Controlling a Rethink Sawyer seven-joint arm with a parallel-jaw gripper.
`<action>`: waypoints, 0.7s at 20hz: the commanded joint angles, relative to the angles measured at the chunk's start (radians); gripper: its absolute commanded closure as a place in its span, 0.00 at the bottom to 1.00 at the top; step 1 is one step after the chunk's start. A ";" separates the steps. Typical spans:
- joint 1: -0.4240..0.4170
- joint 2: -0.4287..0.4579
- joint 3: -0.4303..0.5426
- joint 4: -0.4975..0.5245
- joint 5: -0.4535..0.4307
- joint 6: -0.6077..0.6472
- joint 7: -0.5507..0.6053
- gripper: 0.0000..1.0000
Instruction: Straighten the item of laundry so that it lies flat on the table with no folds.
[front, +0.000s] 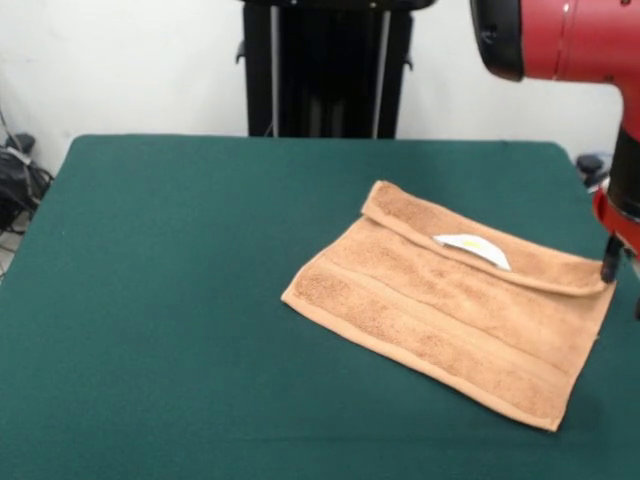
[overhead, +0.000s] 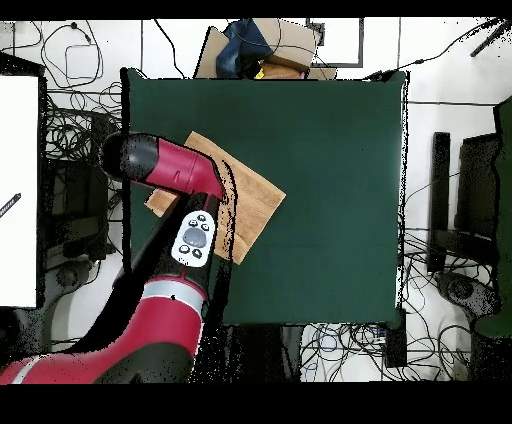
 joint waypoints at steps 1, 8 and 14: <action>0.011 0.104 0.046 0.046 -0.006 -0.064 0.188 0.00; 0.065 0.135 0.004 0.025 -0.014 -0.066 0.227 0.00; 0.063 0.067 0.025 0.123 -0.003 -0.103 0.182 0.00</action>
